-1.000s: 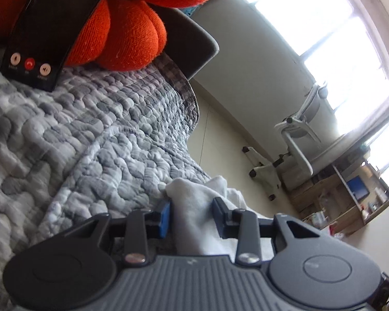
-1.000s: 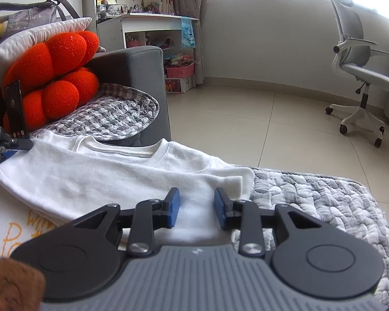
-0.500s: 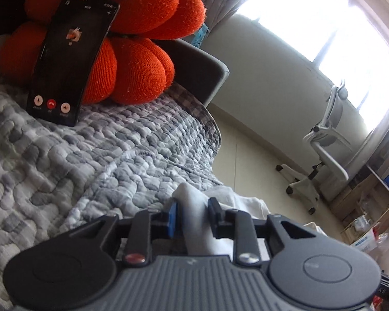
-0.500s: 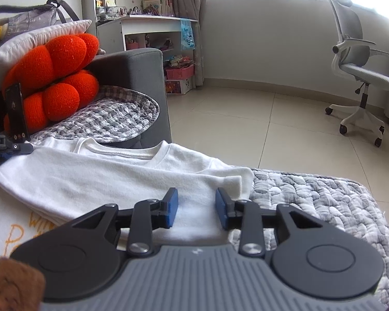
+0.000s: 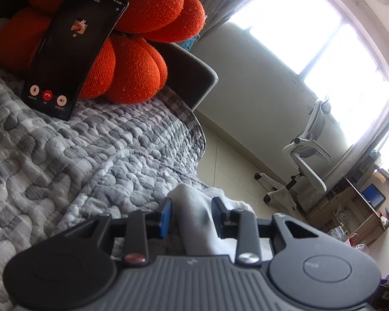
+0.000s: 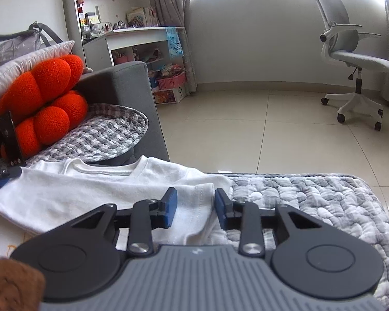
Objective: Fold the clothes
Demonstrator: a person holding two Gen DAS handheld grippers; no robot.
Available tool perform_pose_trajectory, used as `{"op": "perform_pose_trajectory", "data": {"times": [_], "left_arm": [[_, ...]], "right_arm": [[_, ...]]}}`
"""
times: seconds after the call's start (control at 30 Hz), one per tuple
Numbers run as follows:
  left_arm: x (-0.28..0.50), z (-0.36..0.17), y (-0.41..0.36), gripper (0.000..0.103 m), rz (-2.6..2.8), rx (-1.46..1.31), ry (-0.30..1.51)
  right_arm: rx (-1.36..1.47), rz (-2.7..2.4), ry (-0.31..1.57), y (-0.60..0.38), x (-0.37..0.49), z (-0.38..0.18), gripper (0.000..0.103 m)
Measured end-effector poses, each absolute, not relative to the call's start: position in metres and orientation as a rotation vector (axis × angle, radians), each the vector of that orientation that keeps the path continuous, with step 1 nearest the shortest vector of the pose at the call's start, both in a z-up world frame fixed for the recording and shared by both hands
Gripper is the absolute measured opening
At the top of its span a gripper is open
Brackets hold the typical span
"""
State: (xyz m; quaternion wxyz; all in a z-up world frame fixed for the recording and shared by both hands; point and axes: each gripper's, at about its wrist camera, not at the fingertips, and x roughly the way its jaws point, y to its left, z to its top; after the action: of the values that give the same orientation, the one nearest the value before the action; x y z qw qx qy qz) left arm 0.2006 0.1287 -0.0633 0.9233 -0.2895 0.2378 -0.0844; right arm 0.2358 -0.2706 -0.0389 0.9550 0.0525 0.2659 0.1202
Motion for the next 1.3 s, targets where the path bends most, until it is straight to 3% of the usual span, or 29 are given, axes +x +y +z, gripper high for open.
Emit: {"op": "perform_pose_trajectory", "data": {"times": [0.07, 0.2, 0.53, 0.83, 0.87, 0.9, 0.97, 1.3], "left_arm": [[0.199, -0.063, 0.130, 0.032, -0.171, -0.596, 0.478], [0.196, -0.061, 0.133, 0.032, -0.162, -0.604, 0.457], [0.190, -0.055, 0.136, 0.031, -0.167, -0.603, 0.400], [0.188, -0.043, 0.113, 0.019, -0.281, -0.434, 0.422], [0.187, -0.042, 0.110, 0.017, -0.299, -0.413, 0.429], [0.187, -0.041, 0.107, 0.017, -0.317, -0.389, 0.438], [0.188, -0.041, 0.100, 0.017, -0.351, -0.341, 0.461], [0.193, -0.053, 0.079, 0.016, -0.339, -0.170, 0.537]], "right_arm": [[0.093, 0.238, 0.538, -0.269, 0.235, -0.039, 0.034], [0.033, 0.179, 0.518, -0.263, 0.230, -0.036, 0.004], [-0.076, 0.070, 0.521, -0.256, 0.228, -0.035, 0.003], [-0.018, 0.096, 0.495, -0.260, 0.222, -0.029, 0.016], [-0.013, 0.103, 0.484, -0.260, 0.220, -0.027, 0.021], [-0.013, 0.113, 0.472, -0.258, 0.218, -0.025, 0.034], [-0.021, 0.138, 0.452, -0.254, 0.214, -0.022, 0.041], [-0.109, 0.208, 0.567, -0.233, 0.225, -0.038, 0.035]]}}
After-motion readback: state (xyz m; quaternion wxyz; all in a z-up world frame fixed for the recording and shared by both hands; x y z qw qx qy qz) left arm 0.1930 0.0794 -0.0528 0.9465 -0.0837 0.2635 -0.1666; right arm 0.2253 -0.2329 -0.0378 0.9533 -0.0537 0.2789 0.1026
